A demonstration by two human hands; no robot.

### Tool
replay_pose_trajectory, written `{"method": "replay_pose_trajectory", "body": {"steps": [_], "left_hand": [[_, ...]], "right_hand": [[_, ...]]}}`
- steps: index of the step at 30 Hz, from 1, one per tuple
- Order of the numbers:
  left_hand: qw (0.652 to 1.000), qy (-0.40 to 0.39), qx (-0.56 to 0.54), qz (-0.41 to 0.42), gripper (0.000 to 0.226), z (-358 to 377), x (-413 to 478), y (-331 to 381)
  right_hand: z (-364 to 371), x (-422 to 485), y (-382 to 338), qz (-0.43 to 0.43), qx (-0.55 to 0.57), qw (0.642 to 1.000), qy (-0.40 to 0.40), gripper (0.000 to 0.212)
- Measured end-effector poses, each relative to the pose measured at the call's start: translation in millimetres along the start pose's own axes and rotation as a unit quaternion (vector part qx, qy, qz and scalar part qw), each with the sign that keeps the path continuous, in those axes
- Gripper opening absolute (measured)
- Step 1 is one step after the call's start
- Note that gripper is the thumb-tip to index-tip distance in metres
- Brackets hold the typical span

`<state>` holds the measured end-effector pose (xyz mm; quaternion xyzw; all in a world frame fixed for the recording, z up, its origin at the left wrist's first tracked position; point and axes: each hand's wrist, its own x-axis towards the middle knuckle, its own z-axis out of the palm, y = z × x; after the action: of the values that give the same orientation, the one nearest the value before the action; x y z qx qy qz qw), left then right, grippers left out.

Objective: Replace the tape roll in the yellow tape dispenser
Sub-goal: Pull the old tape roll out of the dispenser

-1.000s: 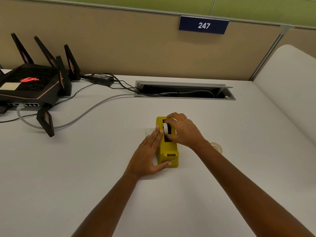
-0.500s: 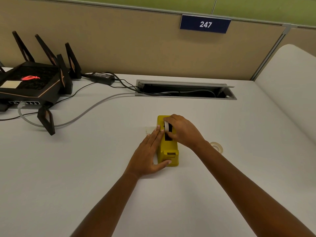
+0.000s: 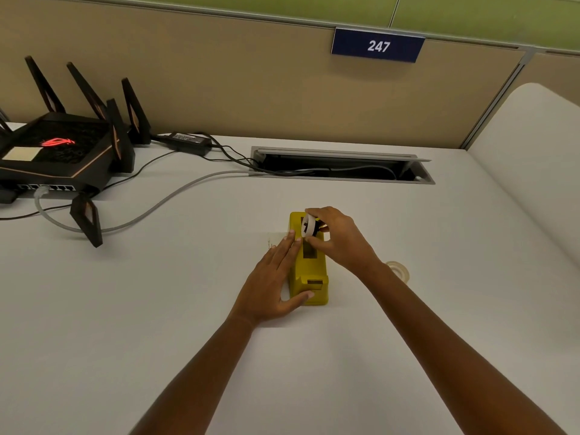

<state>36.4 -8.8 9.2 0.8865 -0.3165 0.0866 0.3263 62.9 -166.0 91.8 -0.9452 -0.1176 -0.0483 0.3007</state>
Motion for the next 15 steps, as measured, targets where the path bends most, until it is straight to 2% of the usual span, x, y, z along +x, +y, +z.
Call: {"method": "replay_pose_trajectory", "body": {"steps": [11,15], "left_hand": [[0.999,0.035,-0.006,-0.010,0.076,-3.0,-2.9,5.8],[0.990,0.085,-0.086,-0.077,0.073,3.0,-7.9,12.4]], "right_hand": [[4.6,-28.4,-8.3,0.033,0.121,0.992,0.027,0.047],[6.9,-36.9,-6.2,0.046,0.137,0.989,0.009,0.046]]}}
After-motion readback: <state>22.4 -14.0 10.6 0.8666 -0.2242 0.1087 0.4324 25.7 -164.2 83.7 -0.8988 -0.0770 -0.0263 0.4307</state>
